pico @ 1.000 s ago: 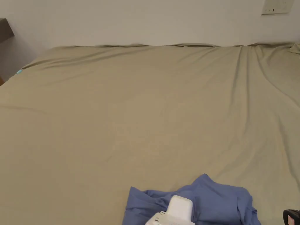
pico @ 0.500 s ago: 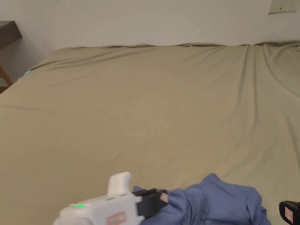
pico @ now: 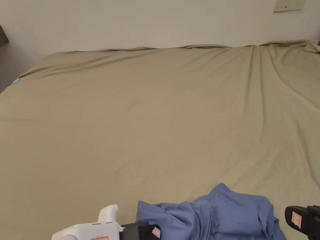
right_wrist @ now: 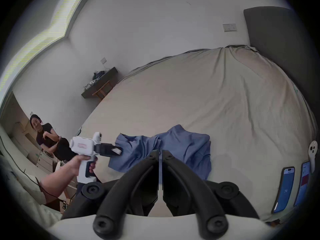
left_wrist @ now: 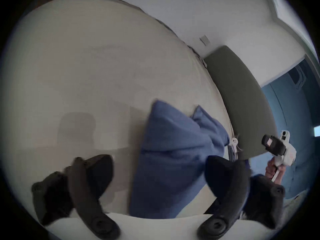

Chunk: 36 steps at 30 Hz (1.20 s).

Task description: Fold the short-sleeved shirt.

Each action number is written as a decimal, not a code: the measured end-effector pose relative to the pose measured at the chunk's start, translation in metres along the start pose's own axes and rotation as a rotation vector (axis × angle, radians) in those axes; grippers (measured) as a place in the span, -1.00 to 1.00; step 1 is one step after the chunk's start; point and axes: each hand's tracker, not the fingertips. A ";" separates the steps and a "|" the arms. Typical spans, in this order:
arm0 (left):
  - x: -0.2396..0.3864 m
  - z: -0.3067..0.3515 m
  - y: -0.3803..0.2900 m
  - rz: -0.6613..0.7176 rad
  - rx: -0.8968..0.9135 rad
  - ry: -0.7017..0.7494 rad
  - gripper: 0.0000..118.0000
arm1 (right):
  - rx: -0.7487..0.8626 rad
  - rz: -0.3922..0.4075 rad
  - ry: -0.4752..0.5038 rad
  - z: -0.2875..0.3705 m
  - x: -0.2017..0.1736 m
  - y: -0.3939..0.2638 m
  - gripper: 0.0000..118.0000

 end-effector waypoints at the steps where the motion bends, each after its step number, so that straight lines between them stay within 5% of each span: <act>1: -0.001 -0.004 -0.001 0.034 0.007 -0.029 -0.30 | 0.004 0.001 0.001 0.001 -0.001 0.000 -0.91; 2: -0.002 -0.006 -0.001 0.071 0.011 -0.029 -0.54 | 0.007 0.000 0.004 0.001 -0.001 0.001 -0.91; 7: -0.017 0.023 0.002 0.207 0.084 -0.106 -0.71 | 0.016 -0.017 -0.004 0.005 0.001 0.001 -0.91; 15: 0.032 0.113 0.028 0.040 0.194 0.172 -0.74 | 0.004 0.017 -0.082 0.012 -0.004 0.004 -0.91; 19: 0.066 0.122 0.034 0.020 0.236 0.452 -0.74 | -0.015 0.081 -0.148 0.006 -0.014 0.004 -0.91; 23: 0.118 0.081 0.028 0.008 0.212 0.296 -0.74 | -0.019 0.052 -0.103 0.002 -0.014 0.001 -0.91; 27: 0.181 0.002 0.014 -0.188 0.110 0.240 -0.74 | -0.018 -0.026 -0.046 -0.001 -0.008 0.002 -0.91; 33: 0.188 -0.116 -0.014 -0.315 0.008 0.491 -0.70 | -0.026 -0.006 -0.069 0.011 -0.006 0.004 -0.91; 35: 0.184 -0.125 -0.025 -0.321 0.041 0.533 -0.57 | -0.029 -0.020 -0.061 0.015 -0.003 0.002 -0.91; 36: 0.186 -0.121 -0.028 -0.346 0.044 0.494 -0.23 | -0.029 -0.022 -0.063 0.016 -0.001 0.002 -0.91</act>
